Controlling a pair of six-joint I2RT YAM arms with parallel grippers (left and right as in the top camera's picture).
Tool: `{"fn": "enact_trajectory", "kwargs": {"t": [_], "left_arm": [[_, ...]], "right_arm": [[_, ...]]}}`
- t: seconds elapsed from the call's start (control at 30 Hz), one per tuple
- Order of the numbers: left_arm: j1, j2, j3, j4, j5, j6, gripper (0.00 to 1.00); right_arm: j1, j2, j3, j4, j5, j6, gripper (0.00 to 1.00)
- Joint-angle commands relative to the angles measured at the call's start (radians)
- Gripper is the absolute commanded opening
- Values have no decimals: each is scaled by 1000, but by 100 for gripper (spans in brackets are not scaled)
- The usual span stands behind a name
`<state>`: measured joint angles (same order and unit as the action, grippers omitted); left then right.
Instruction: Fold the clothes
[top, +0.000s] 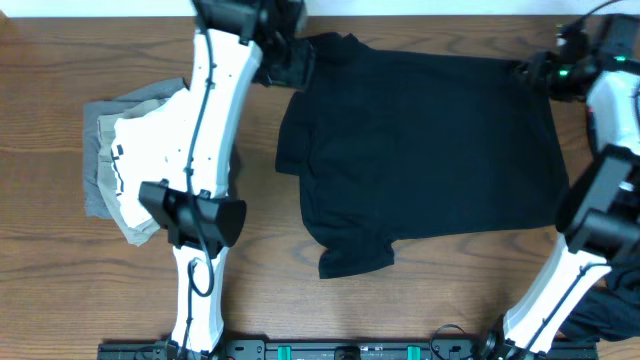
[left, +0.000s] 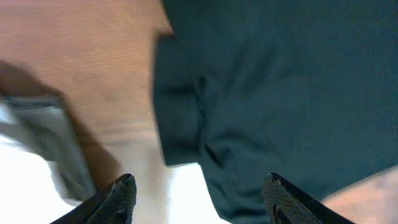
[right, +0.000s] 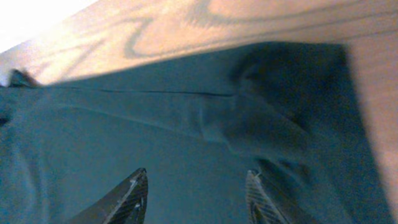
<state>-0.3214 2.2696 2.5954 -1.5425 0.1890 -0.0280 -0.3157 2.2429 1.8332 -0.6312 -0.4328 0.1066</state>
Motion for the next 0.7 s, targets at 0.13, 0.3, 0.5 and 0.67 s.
{"fn": "enact_trajectory", "kwargs": {"t": [0.13, 0.3, 0.5, 0.67], "left_arm": [[-21, 19, -171, -47, 20, 3, 66], [-8, 19, -336, -43, 19, -19, 58], [-2, 19, -511, 48, 19, -19, 58], [-1, 19, -663, 207, -18, -18, 58]], "right_arm": [[28, 33, 3, -96, 1, 16, 47], [8, -18, 3, -238, -34, -96, 48], [-16, -140, 3, -400, -212, -278, 54], [-18, -257, 3, -489, -229, -300, 54]]}}
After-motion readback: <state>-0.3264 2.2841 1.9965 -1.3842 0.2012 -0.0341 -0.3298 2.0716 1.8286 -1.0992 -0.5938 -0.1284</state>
